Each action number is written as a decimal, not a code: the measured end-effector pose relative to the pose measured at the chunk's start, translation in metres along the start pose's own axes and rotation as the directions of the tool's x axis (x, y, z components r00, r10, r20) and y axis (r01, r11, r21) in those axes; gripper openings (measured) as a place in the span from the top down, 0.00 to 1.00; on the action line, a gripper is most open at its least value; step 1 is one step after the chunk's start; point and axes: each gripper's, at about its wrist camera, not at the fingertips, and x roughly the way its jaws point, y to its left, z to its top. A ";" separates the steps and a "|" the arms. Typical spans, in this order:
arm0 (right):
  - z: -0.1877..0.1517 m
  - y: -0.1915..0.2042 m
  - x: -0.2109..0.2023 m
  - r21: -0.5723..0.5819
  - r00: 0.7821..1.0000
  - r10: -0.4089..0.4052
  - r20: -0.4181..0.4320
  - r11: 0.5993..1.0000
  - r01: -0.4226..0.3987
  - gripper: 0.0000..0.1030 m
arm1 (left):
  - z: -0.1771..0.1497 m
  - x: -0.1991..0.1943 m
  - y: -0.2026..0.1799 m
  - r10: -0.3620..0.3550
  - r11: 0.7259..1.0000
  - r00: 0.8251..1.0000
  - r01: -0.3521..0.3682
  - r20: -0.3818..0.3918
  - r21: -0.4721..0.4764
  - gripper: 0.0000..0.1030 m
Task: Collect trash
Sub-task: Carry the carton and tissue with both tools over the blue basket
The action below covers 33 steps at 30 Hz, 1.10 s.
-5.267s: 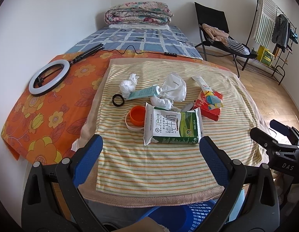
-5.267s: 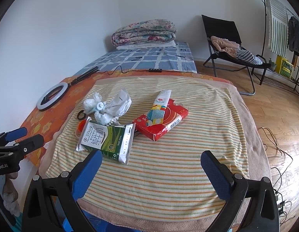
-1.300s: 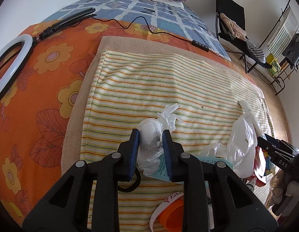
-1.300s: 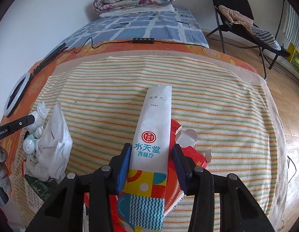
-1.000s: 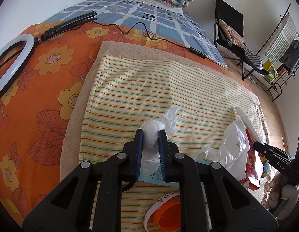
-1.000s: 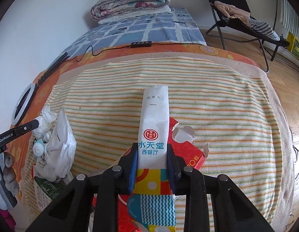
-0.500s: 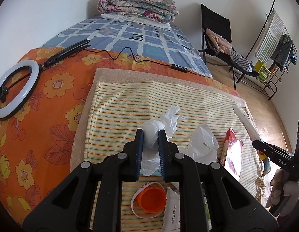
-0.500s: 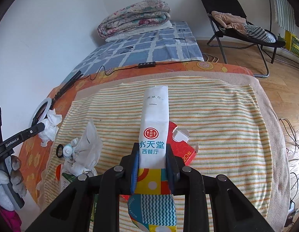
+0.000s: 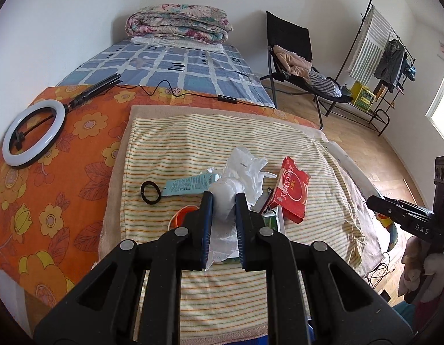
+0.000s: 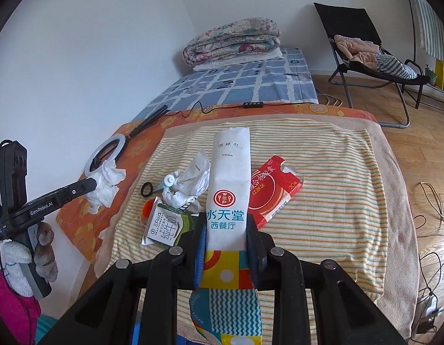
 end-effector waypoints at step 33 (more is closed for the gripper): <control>-0.238 0.064 -0.037 -0.105 0.950 0.070 -0.306 0.989 -0.107 0.77 | -0.235 -0.029 -0.048 -0.029 1.000 0.970 0.027 -0.241 -0.012 0.87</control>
